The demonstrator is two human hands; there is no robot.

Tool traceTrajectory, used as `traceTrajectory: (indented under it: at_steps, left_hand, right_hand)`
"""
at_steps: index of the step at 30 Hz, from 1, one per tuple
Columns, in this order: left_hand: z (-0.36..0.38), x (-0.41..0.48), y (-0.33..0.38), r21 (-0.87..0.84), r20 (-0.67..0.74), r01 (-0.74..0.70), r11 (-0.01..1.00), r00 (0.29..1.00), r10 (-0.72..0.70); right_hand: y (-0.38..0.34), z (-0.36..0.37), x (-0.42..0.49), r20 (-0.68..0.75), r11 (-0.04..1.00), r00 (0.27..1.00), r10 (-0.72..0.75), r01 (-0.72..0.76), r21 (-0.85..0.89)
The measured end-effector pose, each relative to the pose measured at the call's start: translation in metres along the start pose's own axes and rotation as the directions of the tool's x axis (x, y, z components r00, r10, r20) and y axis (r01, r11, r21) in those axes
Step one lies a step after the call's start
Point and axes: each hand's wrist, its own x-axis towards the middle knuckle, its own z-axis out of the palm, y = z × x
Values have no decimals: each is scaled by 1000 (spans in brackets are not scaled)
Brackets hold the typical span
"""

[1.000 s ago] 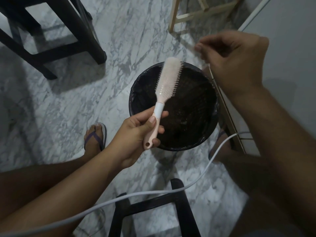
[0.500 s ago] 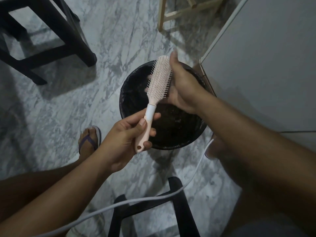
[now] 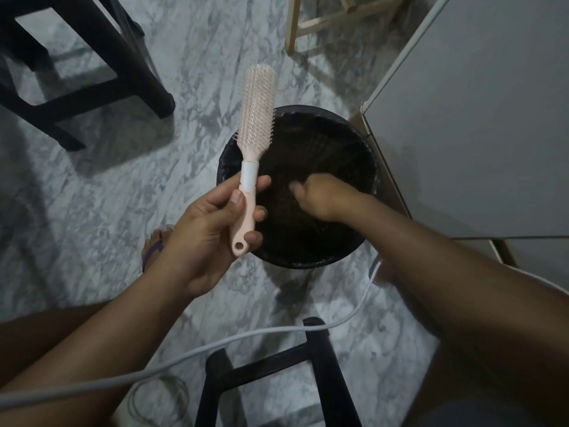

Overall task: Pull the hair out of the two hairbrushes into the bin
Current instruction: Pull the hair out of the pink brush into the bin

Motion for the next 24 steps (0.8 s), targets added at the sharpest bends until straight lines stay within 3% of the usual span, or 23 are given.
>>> traceTrajectory:
  at_steps: [2, 3, 5, 7, 9, 11, 13, 14, 18, 24]
  left_hand:
    - [0, 1, 1, 0, -2, -4, 1000, 1000, 4]
    - [0, 1, 0, 2, -6, -1, 1000, 1000, 1]
    - [1, 1, -2, 9, -19, 10, 1000, 1000, -10]
    - [1, 1, -5, 21, -40, 20, 1000, 999, -19]
    - [0, 1, -7, 37, -68, 33, 999, 997, -30]
    - [0, 1, -9, 56, -92, 51, 997, 995, -46]
    - [0, 2, -11, 74, -102, 64, 995, 993, -56]
    - [1, 1, -13, 84, -102, 66, 994, 993, -57]
    - [3, -1, -18, 113, -106, 77, 991, 992, -65]
    - [2, -2, -22, 183, -103, 63, 981, 994, -45]
  right_hand:
    - [3, 4, -4, 226, 983, 970, 95, -55, -178]
    - [3, 2, -5, 246, 980, 964, 98, -50, -194]
    - [2, -6, -5, 143, 990, 990, 7, 13, -142]
    - [0, -19, -5, -112, 992, 986, -125, 125, -4]
    - [-6, -33, -9, -434, 957, 878, -204, 273, 103]
    - [-14, -43, -16, -693, 907, 663, -283, 421, 33]
    - [-22, -47, -22, -778, 852, 498, -383, 516, -89]
    - [-25, -46, -23, -766, 833, 473, -436, 534, -144]
    - [-28, -39, -24, -664, 860, 584, -467, 476, -186]
    - [-33, -40, -31, -716, 879, 532, -452, 402, -256]
